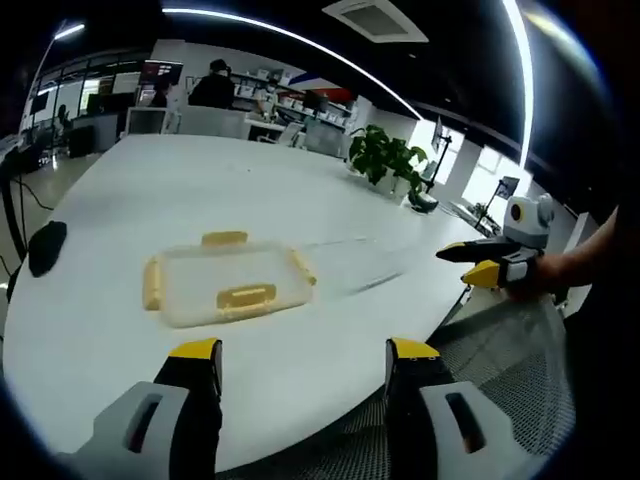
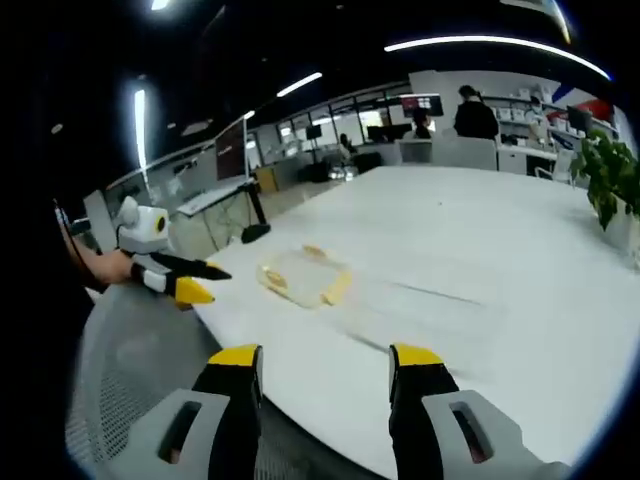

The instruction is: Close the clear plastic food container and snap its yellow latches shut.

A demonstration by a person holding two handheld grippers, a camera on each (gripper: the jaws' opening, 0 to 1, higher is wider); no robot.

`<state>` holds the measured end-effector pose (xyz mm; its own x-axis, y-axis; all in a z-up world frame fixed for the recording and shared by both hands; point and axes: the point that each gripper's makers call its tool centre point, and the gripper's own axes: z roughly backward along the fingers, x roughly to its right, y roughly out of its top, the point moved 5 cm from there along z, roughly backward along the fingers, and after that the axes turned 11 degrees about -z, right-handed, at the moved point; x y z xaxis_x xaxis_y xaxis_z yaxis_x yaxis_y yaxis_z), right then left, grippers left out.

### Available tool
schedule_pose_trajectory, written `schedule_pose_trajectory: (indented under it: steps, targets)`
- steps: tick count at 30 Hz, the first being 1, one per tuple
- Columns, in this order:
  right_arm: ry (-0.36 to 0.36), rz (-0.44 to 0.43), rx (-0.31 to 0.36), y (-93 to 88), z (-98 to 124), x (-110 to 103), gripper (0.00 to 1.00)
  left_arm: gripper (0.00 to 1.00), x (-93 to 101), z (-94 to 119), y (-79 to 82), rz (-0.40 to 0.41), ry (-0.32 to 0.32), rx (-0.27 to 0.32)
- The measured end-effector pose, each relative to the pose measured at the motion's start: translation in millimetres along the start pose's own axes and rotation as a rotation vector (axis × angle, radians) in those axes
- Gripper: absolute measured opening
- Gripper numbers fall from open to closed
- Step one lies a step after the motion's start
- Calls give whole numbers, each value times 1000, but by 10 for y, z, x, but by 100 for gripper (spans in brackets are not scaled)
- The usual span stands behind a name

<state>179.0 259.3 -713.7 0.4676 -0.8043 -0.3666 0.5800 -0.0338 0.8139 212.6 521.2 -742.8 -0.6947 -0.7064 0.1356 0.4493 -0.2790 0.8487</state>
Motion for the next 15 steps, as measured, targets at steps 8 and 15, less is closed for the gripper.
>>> schedule_pose_trajectory:
  steps: [8,15]
  targets:
    - [4,9,-23,-33,-17,-21,50,65,-13,12,-1,18,3,8]
    - [11,-5,-19,-19,-16,-10,51,62,-33,30,3,20,14,13]
